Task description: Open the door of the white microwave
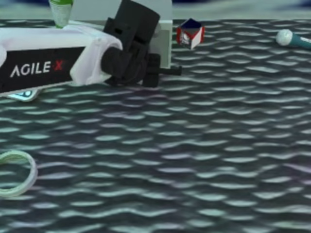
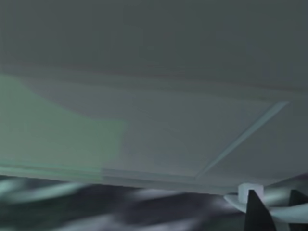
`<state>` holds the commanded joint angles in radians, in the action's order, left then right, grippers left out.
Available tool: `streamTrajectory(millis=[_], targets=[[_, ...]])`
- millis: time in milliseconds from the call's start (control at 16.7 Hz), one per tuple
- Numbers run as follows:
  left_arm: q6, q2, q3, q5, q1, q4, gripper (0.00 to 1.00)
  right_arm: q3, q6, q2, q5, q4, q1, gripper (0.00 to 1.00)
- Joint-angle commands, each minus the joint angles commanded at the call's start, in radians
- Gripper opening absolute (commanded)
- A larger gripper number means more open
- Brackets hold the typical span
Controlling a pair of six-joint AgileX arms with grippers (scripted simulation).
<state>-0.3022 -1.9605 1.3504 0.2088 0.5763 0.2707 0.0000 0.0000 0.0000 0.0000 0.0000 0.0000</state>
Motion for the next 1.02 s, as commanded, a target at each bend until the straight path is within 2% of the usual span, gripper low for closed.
streamTrajectory(millis=[360,1020], targets=[[0.048,0.031,-0.047,-0.027,-0.018,-0.022,0.00,0.000,0.000,0.000,0.000,0.000,0.000,1.00],[0.049,0.032,-0.049,-0.028,-0.019,-0.022,0.00,0.000,0.000,0.000,0.000,0.000,0.000,1.00]])
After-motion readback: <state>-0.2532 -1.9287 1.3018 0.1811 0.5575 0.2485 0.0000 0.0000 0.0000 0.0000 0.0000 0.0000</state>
